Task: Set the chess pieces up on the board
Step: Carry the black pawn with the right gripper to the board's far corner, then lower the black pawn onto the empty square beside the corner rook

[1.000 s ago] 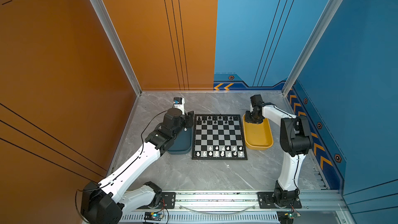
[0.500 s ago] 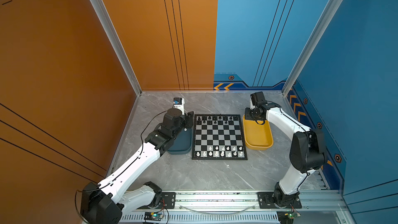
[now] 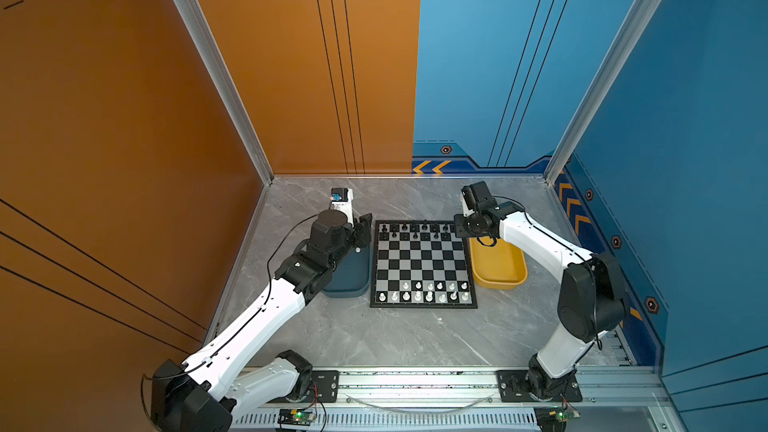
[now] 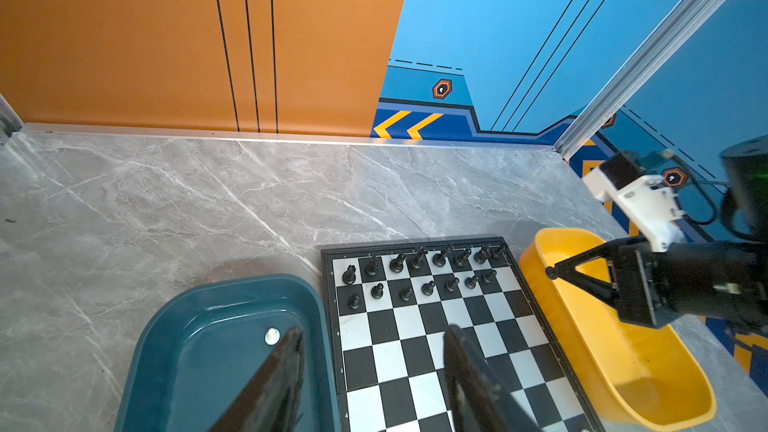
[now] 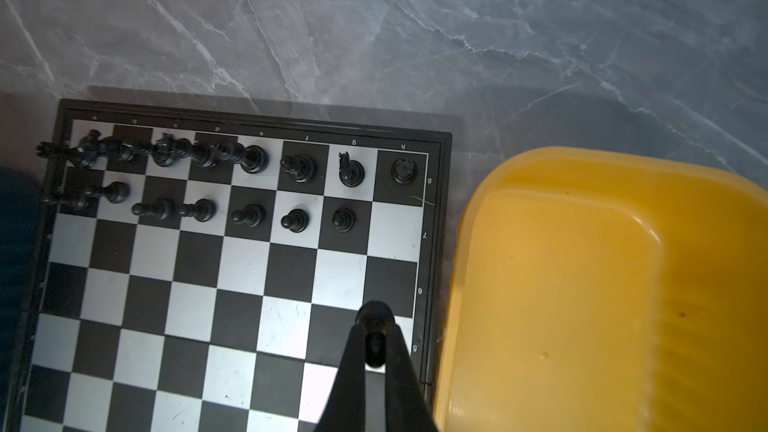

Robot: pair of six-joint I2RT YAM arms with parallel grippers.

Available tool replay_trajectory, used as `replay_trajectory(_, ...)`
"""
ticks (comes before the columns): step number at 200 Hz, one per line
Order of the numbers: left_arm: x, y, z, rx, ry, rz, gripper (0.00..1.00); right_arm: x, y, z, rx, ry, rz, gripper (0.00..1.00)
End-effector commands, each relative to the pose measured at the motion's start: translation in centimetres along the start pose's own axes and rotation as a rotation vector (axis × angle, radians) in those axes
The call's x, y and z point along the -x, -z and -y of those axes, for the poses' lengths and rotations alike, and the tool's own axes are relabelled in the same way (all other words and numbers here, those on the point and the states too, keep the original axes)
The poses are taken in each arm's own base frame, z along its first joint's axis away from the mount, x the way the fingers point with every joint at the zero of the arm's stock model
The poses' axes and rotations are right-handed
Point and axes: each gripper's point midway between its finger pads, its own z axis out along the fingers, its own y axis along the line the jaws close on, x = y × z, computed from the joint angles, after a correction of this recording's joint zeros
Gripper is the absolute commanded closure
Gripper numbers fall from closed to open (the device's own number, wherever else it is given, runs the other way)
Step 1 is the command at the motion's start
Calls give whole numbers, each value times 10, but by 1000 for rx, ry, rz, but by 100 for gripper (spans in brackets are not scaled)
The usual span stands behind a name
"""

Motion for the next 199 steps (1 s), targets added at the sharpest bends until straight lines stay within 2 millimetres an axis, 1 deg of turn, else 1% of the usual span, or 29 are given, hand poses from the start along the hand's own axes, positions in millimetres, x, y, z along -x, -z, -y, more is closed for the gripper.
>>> replay_trajectory(1,-3,3,-2,-5,4,-3,44,-7,-14,1,-22,11,-58,100)
replay_trajectory(42,-5,-1,-1,-6,4,-11,44,-8,-33,4,-53,19,-85,100)
replay_trajectory(93,-6,-3,-1,-6,3,-17,44,-6,-50,6,-69,17,-103,100)
replay_trajectory(134,-7,-4,-1,-5,2,-20,44,-2,-56,10,-74,4,-104,100)
replay_trajectory(199,-7,-5,-1,-4,3,-21,44,-1,-64,16,-87,-5,-113,99)
